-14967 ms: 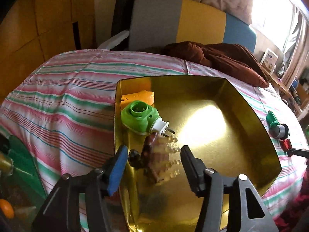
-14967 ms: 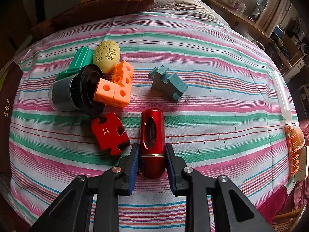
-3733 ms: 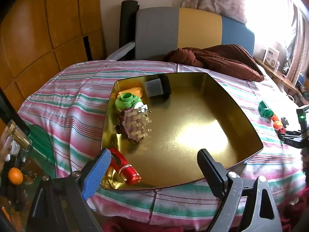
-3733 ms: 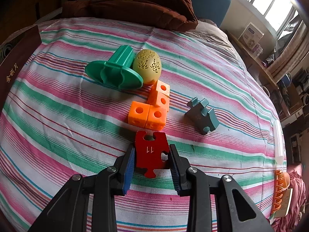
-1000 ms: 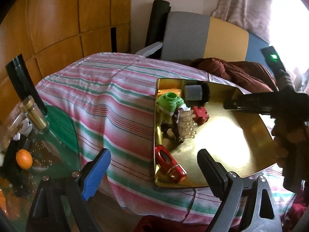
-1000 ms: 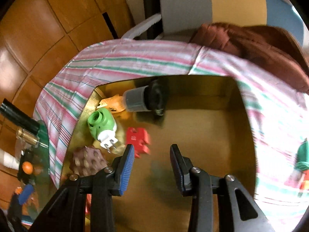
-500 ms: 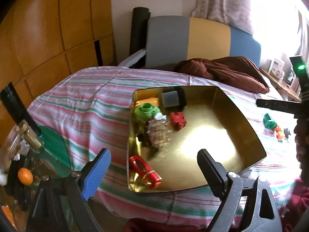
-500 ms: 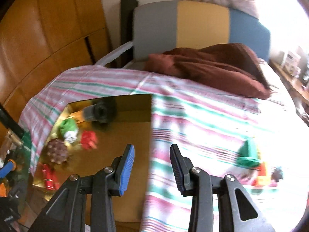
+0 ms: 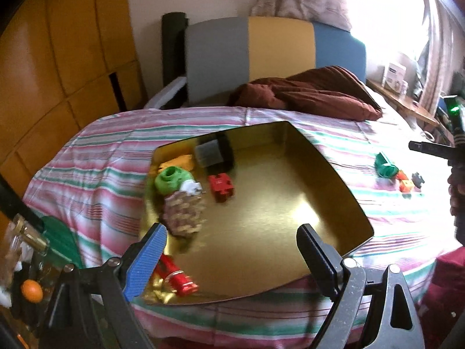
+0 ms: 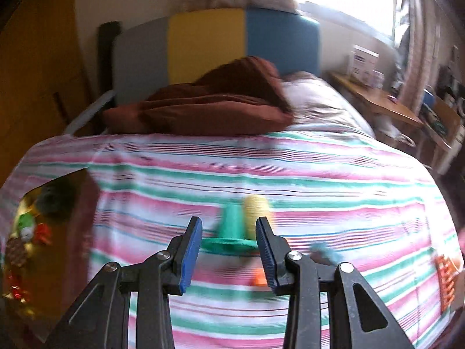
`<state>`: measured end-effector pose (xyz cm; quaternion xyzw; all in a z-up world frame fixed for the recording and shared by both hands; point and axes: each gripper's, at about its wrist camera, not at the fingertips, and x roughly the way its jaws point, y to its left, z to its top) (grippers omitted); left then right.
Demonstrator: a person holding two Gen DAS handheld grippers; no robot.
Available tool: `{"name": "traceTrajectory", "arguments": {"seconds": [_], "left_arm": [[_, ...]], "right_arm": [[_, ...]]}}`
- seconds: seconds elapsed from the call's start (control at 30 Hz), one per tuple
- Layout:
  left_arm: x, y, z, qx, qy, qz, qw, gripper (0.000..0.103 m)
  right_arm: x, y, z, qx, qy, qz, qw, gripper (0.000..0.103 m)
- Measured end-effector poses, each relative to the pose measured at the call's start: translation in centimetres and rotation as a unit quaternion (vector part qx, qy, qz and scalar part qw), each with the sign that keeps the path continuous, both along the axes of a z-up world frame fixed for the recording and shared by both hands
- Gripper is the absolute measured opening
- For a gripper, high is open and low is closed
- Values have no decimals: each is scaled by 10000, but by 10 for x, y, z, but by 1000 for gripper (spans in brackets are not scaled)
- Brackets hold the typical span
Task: Organize rigid objects
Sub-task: 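Withdraw both tools from the tray back toward the toy pile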
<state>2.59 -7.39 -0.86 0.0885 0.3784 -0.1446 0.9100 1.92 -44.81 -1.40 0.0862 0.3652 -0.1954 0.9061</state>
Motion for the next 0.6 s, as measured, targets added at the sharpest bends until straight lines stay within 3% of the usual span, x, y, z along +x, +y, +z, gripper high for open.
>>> {"name": "traceTrajectory", "arguments": {"seconds": [0.2,0.27,0.33,0.53,0.6], "left_arm": [[4,-37,3,224,-21,-374,9990,91],[7,-53,4,275,-15,-490,9984,91],[11,-66,5,260,9,-601,9979,91],[21,-122,5,125,193,-1071,9940,86],[24,-141,4,82,296,-1226,9920,80]], "right_arm": [[-29,-58,-22,215,-38,-581,9981,38],[-35,-81,-30,552,114,-918,9942,38],[-41,-97,-27,1020,-198,-1084,9887,38],[-47,-112,-24,1375,-299,-1272,9818,38],[-54,-119,-24,1583,-367,-1412,9766,38]]}}
